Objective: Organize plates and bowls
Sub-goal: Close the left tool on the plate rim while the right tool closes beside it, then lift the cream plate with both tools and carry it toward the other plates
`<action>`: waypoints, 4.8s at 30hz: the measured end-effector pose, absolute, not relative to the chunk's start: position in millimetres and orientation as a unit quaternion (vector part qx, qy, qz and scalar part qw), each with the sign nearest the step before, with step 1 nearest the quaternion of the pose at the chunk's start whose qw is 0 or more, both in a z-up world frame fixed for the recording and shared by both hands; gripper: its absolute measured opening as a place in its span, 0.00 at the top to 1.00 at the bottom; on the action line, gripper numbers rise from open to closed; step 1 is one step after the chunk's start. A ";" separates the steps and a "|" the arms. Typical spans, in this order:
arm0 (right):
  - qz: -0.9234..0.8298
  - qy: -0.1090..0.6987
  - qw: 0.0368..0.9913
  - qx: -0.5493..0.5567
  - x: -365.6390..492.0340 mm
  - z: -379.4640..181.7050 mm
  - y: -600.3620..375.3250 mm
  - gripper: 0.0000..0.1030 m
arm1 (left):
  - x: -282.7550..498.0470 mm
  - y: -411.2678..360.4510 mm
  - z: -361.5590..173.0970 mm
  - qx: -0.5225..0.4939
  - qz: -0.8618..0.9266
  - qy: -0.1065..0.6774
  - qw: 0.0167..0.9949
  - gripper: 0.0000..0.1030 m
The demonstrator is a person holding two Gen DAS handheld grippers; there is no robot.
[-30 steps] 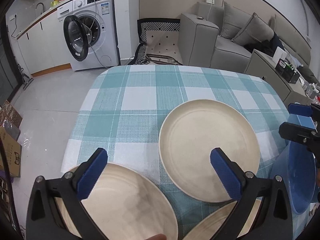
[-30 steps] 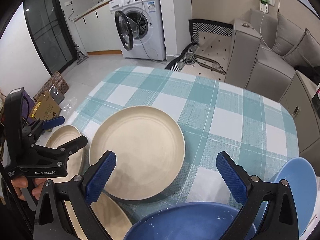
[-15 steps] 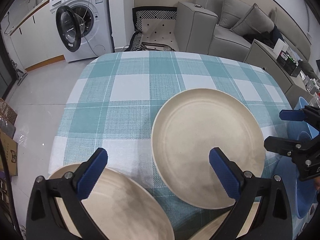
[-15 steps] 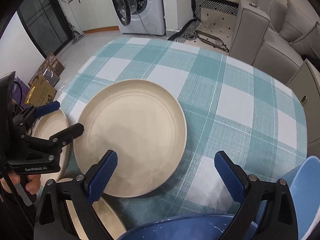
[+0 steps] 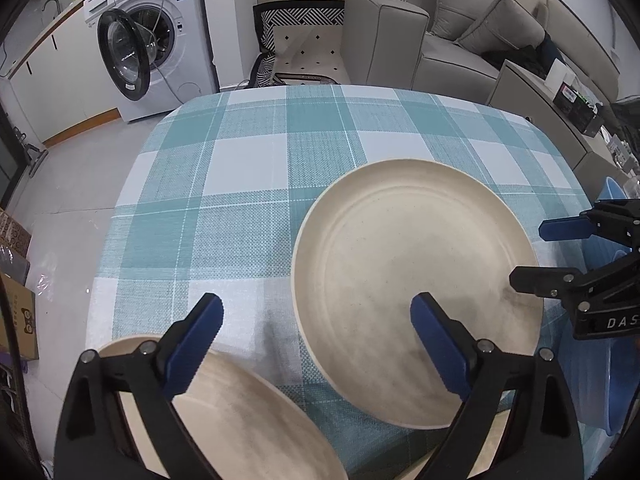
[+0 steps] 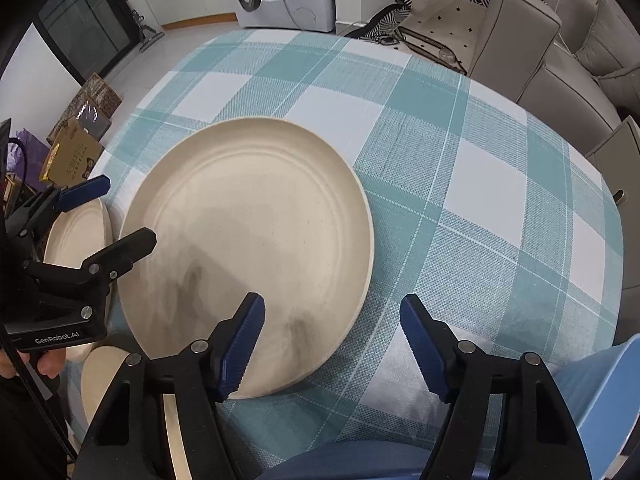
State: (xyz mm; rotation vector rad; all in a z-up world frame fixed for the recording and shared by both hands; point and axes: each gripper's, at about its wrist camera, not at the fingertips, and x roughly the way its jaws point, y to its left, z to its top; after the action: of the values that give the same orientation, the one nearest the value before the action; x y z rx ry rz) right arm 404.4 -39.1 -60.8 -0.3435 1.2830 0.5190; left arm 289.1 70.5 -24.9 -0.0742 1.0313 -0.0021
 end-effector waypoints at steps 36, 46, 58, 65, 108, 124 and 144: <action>0.235 0.567 0.766 -0.191 407.3 -69.2 -35.2 0.83 | 293.0 69.4 -40.4 -0.025 0.001 0.518 0.855 0.76; 0.235 0.555 0.778 -0.178 402.3 -54.0 -43.9 0.83 | 285.7 67.7 -24.1 -0.026 -0.002 0.502 0.864 0.76; 0.245 0.529 0.797 -0.159 383.2 -23.2 -49.6 0.83 | 266.2 69.3 1.7 -0.026 0.001 0.479 0.878 0.76; 0.254 0.513 0.808 -0.142 370.6 -5.5 -51.3 0.83 | 250.5 71.6 11.5 -0.032 0.002 0.469 0.883 0.76; 0.318 0.459 0.825 -0.085 255.8 30.1 -72.1 0.83 | 128.3 77.9 35.3 -0.050 0.008 0.410 0.911 0.76; 0.322 0.443 0.833 -0.081 215.3 20.9 -74.9 0.83 | 96.6 78.0 25.5 -0.060 0.006 0.418 0.906 0.76; 0.306 0.430 0.848 -0.051 173.2 -9.7 -95.5 0.83 | 78.9 67.1 3.4 -0.057 -0.003 0.433 0.899 0.76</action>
State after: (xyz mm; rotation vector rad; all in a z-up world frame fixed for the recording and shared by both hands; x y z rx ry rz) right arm 173.2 -95.5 -9.7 -0.1083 0.9066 0.6460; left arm 78.9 67.1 3.4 -0.1177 0.8967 -0.0056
